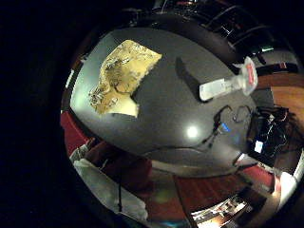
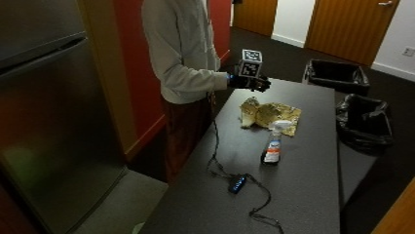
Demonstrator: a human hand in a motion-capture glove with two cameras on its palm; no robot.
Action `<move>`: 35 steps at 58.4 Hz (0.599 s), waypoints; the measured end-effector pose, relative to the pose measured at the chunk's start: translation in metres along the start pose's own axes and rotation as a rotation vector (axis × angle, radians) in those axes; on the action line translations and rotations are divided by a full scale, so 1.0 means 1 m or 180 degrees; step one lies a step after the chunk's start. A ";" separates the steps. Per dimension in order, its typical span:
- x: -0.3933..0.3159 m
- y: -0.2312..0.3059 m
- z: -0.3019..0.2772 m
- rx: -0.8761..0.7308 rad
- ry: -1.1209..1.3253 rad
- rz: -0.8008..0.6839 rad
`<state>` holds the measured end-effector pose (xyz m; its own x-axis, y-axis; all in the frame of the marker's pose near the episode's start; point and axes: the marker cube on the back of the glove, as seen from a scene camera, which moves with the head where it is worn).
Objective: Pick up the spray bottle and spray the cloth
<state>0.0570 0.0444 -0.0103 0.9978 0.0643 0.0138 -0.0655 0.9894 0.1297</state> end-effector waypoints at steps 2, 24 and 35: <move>0.004 0.002 -0.001 0.0021 0.0005 0.0029; 0.045 0.038 -0.003 0.0575 -0.0064 0.0186; 0.073 0.061 -0.008 0.0886 -0.0142 0.0398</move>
<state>0.1259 0.1103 -0.0091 0.9811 0.1712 0.0896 -0.1928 0.9001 0.3907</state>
